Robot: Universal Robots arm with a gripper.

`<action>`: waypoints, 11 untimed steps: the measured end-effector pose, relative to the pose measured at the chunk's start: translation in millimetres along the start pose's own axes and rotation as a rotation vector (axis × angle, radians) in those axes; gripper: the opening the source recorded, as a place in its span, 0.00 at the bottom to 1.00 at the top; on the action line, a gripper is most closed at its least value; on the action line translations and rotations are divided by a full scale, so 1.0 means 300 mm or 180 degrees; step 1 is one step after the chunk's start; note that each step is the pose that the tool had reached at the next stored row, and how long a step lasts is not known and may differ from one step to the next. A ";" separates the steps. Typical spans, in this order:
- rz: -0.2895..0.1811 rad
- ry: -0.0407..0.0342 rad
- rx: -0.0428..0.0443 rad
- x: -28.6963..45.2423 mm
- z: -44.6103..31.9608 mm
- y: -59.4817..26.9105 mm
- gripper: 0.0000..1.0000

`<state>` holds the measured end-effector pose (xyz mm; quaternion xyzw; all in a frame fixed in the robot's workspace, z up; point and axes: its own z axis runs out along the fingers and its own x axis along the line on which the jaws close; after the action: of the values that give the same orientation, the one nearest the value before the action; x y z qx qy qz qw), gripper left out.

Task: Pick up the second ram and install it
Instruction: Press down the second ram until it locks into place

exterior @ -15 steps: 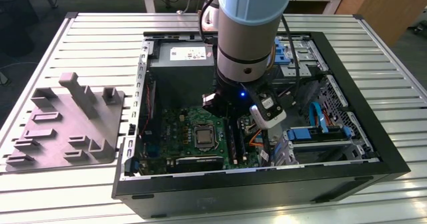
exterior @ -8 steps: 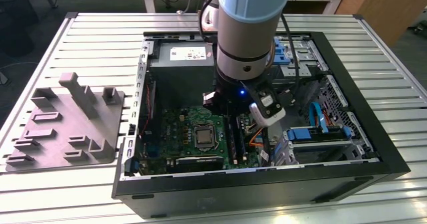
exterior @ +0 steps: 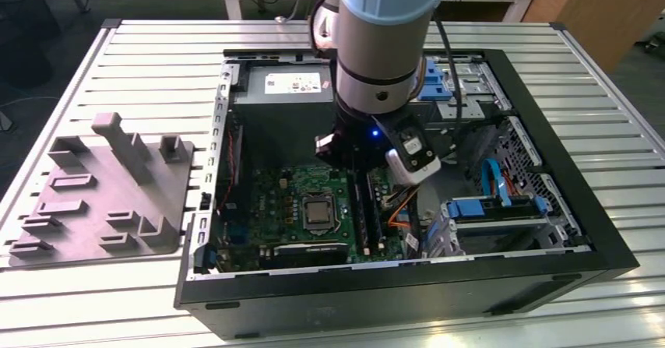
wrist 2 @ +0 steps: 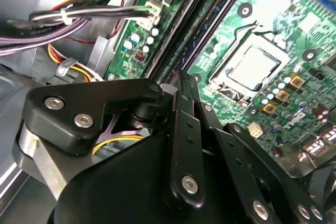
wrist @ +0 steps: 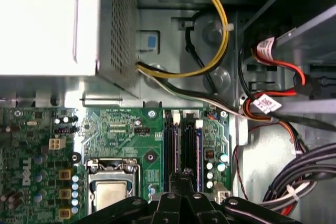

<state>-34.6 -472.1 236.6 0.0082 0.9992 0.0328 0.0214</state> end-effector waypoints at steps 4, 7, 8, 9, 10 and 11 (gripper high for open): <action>0.0000 0.0000 0.0000 0.000 0.001 0.018 0.10; 0.0000 0.0000 0.0000 0.001 0.002 0.033 0.10; 0.0000 0.0000 0.0000 0.001 0.003 0.036 0.10; 0.0000 0.0000 0.0000 0.001 0.003 0.039 0.10; -0.0001 0.0000 -0.0001 0.001 0.005 0.040 0.10; 0.0000 0.0000 -0.0001 0.001 0.007 0.041 0.10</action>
<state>-34.6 -459.7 235.1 0.0082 0.9992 0.0329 0.0215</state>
